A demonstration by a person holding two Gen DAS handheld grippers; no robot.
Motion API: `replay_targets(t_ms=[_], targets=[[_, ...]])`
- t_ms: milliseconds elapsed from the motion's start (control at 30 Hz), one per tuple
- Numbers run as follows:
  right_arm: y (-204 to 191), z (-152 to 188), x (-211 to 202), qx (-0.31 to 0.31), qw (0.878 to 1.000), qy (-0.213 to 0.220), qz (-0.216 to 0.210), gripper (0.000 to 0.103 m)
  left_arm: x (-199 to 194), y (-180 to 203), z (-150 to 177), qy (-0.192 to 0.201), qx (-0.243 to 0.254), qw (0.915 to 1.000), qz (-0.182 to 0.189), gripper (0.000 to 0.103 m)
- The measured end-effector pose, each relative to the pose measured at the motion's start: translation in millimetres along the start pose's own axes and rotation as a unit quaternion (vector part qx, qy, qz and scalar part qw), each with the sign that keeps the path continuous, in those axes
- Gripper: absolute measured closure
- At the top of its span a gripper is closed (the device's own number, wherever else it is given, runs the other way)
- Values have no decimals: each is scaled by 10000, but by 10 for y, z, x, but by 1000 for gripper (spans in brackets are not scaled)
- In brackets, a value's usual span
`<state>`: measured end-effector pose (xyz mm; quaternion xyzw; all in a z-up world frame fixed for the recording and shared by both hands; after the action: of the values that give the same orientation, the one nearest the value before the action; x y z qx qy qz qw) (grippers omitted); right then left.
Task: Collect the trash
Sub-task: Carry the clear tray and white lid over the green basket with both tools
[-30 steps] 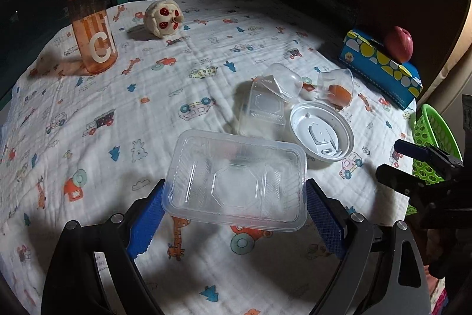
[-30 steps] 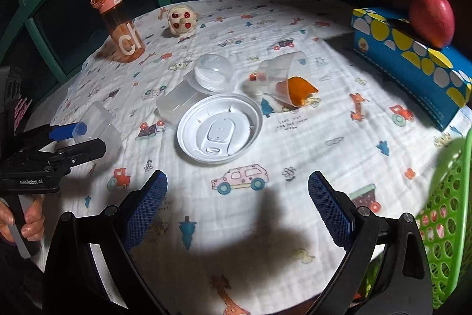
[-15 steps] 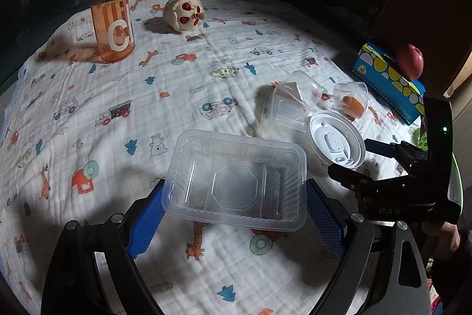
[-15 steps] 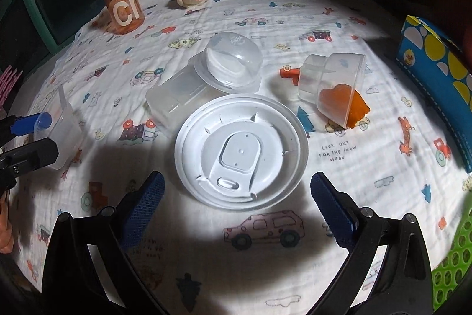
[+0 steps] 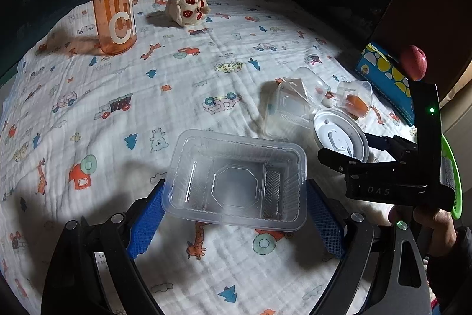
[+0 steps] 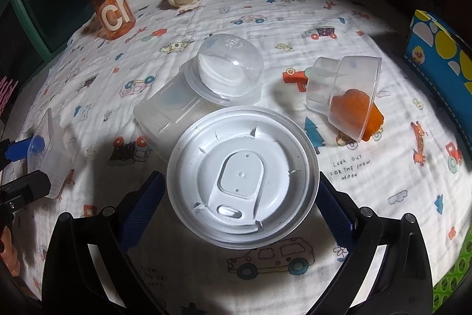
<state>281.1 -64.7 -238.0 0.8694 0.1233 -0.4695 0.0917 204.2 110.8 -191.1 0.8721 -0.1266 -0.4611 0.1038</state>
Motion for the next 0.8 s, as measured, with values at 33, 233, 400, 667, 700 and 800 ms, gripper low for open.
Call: replay_targets(t_ms=[33,233,400,667,700,800], targets=[[4,-1,-7,-1,10000,8,11,10,-2,9,2,2,5,10000,3,16],[48,60,-96,155,9999,48,-24,10,-46,55,-12,53,33,10000,3,16],[102,113,-263,218,9996,155,-37,10,-84,121,-21,89,96,9999,10,16],[276,228,-648,376,9984,430,10,10,-135,374,-24,132,280,9995,102,16],[307,251,-700,399,9981,460,28,10,-139,418,-19,138,309,9994,117,16],[406,313,-842,448,9974,550,114,10,-128,559,-15,131,400,9989,183,16]])
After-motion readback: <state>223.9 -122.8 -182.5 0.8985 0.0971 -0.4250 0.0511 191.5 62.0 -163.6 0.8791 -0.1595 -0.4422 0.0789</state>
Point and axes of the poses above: each gripper's, at about its wrist camera, not at the fingertips, and x roughly the way its jaws point, y to its right, z to its underside, the point moved 8 cm from there along x, roughly the way its jaws point, and after that the axes turned 7 degrees about z, right-handed, at the moved point
